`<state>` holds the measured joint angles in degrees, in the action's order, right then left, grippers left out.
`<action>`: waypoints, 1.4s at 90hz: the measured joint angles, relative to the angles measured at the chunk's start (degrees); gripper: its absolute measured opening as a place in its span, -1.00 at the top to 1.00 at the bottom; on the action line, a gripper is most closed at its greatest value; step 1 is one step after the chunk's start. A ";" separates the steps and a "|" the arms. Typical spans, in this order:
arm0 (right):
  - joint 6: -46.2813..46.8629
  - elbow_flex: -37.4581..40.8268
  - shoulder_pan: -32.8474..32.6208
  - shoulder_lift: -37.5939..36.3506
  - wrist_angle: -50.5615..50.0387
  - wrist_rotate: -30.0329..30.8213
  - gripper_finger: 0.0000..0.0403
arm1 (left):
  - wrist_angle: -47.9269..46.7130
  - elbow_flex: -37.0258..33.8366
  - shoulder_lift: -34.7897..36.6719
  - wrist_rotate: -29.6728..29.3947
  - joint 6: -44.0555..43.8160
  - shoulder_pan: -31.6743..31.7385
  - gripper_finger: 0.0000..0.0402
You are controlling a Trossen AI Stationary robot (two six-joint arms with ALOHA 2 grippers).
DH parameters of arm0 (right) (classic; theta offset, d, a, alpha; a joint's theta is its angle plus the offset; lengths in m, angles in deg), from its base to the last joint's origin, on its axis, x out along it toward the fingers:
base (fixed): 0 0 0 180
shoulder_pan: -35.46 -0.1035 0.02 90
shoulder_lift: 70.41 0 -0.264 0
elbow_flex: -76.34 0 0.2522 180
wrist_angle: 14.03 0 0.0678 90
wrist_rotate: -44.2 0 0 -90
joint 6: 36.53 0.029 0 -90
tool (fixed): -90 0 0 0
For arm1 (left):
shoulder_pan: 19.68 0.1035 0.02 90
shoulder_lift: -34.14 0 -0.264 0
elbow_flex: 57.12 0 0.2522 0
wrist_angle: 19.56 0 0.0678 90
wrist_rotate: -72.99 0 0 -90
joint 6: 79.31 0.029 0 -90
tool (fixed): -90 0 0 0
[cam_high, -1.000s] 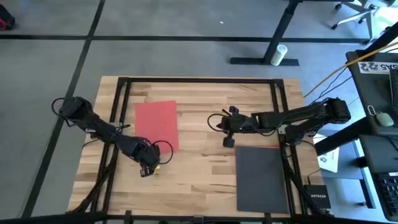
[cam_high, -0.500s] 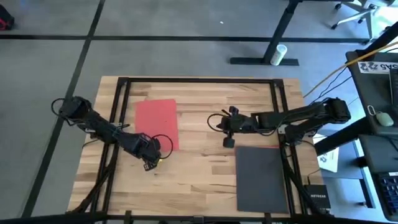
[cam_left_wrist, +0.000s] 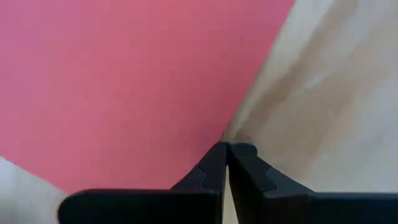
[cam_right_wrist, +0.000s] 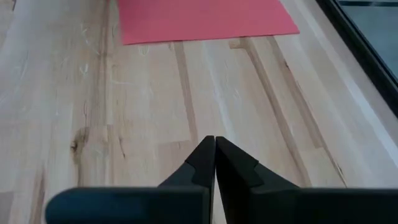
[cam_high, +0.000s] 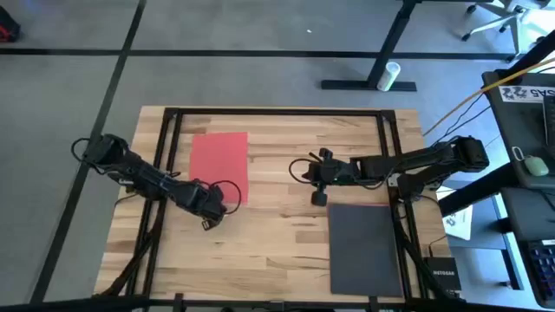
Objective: Organize paper
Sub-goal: Move the red paper to the top left of the table
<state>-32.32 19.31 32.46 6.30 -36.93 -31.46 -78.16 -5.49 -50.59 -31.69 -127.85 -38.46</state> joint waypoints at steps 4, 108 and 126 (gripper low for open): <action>0.00 0.00 0.00 0.00 -0.01 0.00 1.00 | -0.03 0.00 0.00 -0.32 0.62 0.44 1.00; 0.04 0.00 -0.02 0.00 -0.68 -0.48 1.00 | 32.25 5.09 0.94 -8.05 40.72 17.70 1.00; 0.02 0.00 -0.02 0.00 -0.67 -0.48 1.00 | 35.90 5.09 -1.14 1.09 54.63 29.73 1.00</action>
<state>-32.30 19.31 32.43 6.30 -37.60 -31.93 -42.26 -0.40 -51.74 -30.61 -73.22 -8.73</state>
